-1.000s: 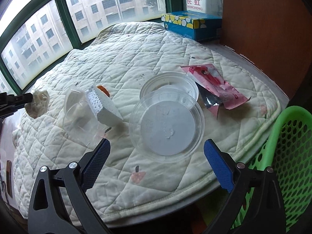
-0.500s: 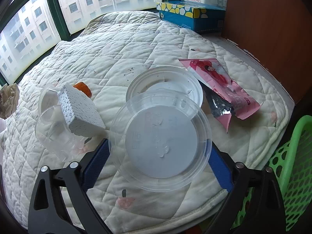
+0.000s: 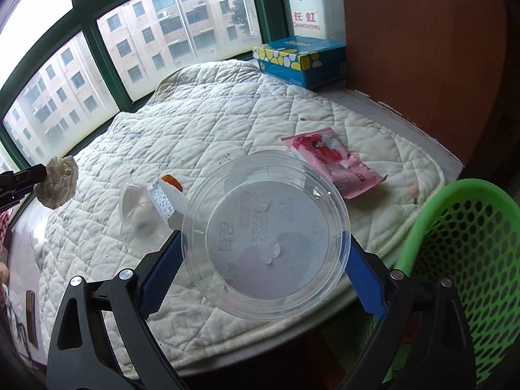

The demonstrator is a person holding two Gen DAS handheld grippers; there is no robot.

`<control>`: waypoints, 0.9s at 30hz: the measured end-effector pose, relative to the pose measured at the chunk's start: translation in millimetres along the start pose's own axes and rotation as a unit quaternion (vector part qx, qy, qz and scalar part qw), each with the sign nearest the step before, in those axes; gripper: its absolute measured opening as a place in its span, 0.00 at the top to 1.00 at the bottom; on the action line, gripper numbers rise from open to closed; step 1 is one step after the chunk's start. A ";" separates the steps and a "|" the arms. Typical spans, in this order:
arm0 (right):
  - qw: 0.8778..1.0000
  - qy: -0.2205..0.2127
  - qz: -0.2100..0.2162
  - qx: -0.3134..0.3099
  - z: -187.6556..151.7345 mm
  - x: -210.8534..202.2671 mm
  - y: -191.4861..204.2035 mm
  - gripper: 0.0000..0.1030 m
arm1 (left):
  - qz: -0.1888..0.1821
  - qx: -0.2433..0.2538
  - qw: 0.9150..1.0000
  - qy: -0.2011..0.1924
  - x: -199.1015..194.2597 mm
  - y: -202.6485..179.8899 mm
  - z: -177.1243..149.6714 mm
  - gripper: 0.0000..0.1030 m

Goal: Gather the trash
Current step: 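Carry the clear lid with the right gripper into the basket while the left carries the tissue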

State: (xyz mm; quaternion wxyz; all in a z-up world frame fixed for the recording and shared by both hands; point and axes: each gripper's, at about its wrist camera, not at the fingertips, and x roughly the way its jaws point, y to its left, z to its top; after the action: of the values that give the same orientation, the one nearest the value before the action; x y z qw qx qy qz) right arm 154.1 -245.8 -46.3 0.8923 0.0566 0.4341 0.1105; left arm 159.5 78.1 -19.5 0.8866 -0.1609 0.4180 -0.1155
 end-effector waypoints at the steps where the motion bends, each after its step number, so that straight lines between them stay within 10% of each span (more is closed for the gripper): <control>1: 1.000 -0.005 -0.002 0.003 -0.1 -7.3 -3.4 0.11 | -0.003 0.004 1.000 -0.001 -0.5 -5.3 0.4 0.72; 27: 0.985 -0.057 -0.122 0.105 -40.4 -115.0 -151.6 0.10 | -0.091 0.133 0.987 0.024 15.0 -176.2 -8.5 0.72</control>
State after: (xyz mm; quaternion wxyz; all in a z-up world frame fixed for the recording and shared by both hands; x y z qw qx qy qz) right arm 75.8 -420.8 -13.4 0.9116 0.1028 0.3950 -0.0490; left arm 149.9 -91.0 32.2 0.8756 -0.0756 0.4037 -0.2541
